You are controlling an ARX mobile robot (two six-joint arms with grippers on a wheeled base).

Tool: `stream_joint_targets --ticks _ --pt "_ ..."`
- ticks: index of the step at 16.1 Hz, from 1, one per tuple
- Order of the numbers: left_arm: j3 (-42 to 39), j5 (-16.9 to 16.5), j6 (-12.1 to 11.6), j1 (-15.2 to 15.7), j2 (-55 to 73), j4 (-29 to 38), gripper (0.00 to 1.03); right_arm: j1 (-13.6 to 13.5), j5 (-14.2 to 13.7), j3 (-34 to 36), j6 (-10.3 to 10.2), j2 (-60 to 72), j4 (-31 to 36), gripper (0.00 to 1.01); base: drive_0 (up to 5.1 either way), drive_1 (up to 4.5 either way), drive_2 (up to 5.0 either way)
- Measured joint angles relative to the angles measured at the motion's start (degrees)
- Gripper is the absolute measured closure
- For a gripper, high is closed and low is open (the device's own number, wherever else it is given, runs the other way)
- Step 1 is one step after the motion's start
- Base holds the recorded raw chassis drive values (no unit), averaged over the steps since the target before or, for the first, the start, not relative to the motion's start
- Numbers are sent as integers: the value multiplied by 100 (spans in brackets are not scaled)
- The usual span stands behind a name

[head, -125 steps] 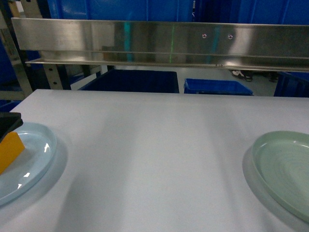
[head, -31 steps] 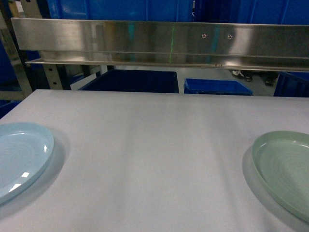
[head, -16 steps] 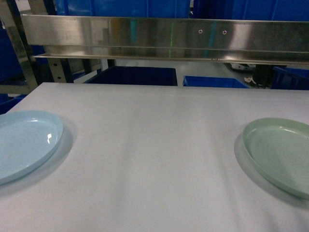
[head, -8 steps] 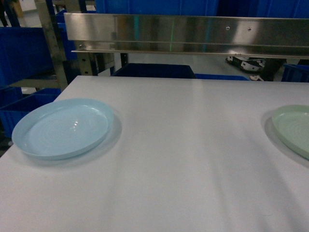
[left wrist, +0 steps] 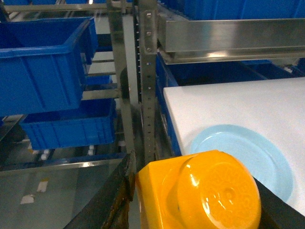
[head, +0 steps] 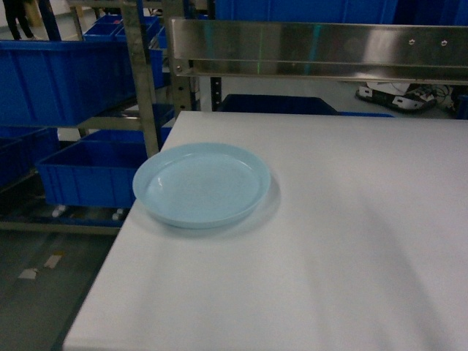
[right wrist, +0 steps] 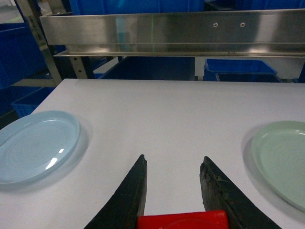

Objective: Sort and place red and yellow blocks in left bins

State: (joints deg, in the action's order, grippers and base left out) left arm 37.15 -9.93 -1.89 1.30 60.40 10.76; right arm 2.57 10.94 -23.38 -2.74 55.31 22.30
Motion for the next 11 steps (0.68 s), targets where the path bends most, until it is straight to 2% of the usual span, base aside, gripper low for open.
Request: stream_joint_targets --ticks 9,11 --pt "-2 7 2 2 9 -4 56 -31 11 0 0 2 -2 73 0 0 0" --pt "-2 -22 0 -20 9 -4 56 -24 -11 0 0 2 -17 73 -480 261 261"
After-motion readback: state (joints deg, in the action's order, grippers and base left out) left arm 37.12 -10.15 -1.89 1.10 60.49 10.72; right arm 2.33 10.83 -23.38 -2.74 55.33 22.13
